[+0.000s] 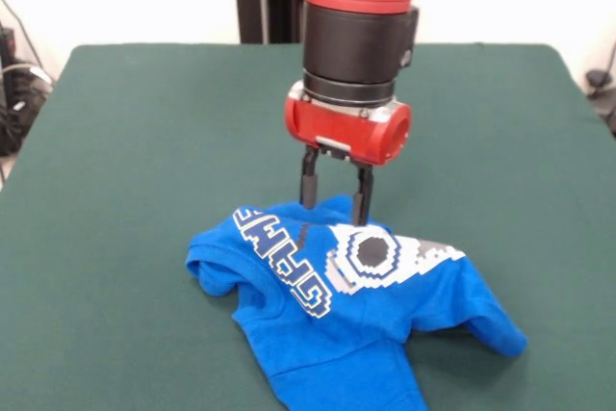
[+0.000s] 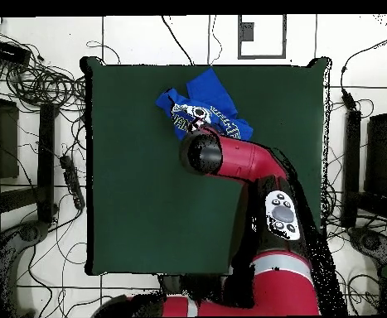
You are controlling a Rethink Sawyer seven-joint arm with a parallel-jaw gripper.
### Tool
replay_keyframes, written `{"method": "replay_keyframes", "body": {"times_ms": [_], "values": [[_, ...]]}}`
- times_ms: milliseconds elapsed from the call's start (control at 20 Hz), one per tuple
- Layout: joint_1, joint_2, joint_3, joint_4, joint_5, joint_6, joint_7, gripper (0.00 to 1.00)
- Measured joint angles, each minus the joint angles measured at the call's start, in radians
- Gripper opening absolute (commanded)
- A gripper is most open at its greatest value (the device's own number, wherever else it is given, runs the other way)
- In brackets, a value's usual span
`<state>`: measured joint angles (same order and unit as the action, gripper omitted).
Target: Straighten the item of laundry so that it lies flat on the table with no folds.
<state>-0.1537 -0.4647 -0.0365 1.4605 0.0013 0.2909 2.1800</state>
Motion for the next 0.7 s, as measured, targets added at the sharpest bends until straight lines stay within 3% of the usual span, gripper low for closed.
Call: {"method": "replay_keyframes", "body": {"times_ms": [700], "values": [[0.02,0.077,0.0,0.005,0.0,-0.051,0.0,1.0]]}}
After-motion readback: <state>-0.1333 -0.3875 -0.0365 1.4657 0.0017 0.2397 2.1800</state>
